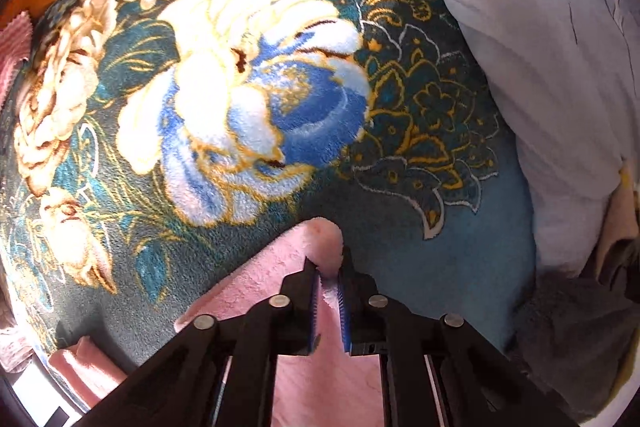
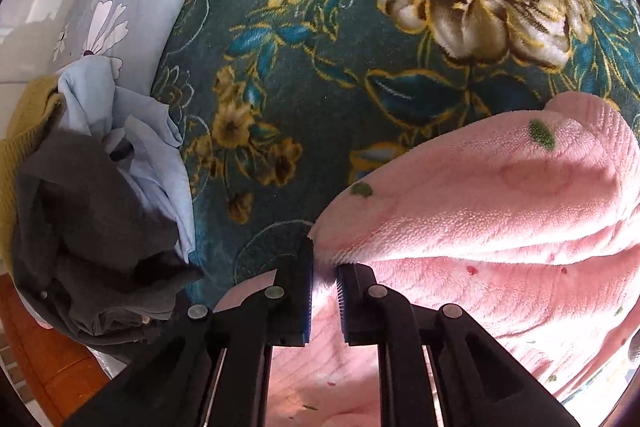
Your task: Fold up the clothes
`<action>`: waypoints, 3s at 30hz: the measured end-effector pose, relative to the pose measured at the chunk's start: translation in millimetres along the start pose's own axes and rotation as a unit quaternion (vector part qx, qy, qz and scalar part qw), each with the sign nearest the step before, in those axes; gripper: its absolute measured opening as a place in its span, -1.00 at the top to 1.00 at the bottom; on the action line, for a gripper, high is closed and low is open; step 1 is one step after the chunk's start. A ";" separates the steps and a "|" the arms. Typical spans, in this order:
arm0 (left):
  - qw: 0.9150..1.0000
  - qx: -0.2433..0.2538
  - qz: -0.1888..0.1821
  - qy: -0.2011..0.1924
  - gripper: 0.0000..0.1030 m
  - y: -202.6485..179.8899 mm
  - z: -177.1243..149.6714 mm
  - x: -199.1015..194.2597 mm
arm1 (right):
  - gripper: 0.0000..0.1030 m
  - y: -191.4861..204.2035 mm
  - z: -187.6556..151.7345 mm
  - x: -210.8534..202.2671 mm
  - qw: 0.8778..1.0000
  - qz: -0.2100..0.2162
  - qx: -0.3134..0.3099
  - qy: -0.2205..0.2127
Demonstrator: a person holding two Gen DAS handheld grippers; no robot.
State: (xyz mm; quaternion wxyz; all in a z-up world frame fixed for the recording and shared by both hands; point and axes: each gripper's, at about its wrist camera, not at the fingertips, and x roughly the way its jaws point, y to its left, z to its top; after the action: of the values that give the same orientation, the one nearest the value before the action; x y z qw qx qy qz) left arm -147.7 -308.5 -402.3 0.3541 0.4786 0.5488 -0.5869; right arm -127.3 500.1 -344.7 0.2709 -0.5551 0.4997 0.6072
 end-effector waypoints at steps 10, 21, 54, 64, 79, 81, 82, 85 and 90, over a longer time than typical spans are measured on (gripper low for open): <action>1.000 -0.019 -0.015 -0.005 -0.32 88.3 -39.1 -12.4 | 0.11 19.0 -56.9 -53.2 0.992 0.029 -0.120 -0.002; 0.994 -0.097 -0.040 0.032 0.79 112.1 -55.4 23.7 | 0.11 -17.8 -107.3 -74.1 0.992 -0.035 -0.117 0.033; 0.979 -0.162 -0.119 0.012 -0.28 321.4 -188.0 -74.5 | 0.09 -137.1 -167.9 -113.3 0.997 -0.053 0.000 0.052; 0.980 -0.185 -0.055 0.049 -0.28 379.0 -233.5 -30.4 | 0.09 -230.8 -198.5 -122.5 0.993 -0.074 0.070 0.055; 0.995 -0.086 0.013 0.049 0.70 345.4 -231.0 -17.9 | -0.15 -280.6 -202.0 -106.0 0.995 -0.051 0.085 0.022; 0.996 -0.068 0.024 0.048 0.71 338.4 -231.1 -20.2 | -0.15 -289.6 -191.0 -100.1 0.994 -0.061 0.095 0.009; 0.997 -0.060 0.030 0.048 0.72 335.5 -230.9 -21.1 | -0.15 -295.2 -184.9 -98.2 0.993 -0.066 0.102 0.001; 0.997 -0.047 0.049 0.047 0.75 329.0 -229.7 -23.8 | -0.15 -313.0 -166.9 -93.6 0.989 -0.075 0.130 -0.020; 0.997 -0.041 0.065 0.031 0.76 316.0 -230.2 -36.1 | -0.15 -338.2 -140.9 -81.6 0.982 -0.057 0.179 -0.037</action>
State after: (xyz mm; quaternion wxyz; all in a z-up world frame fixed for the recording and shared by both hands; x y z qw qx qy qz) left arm 200.0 -132.6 -450.5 0.3933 0.5163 0.5509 -0.5245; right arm 247.7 510.3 -354.8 0.4186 -0.5022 0.5572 0.5119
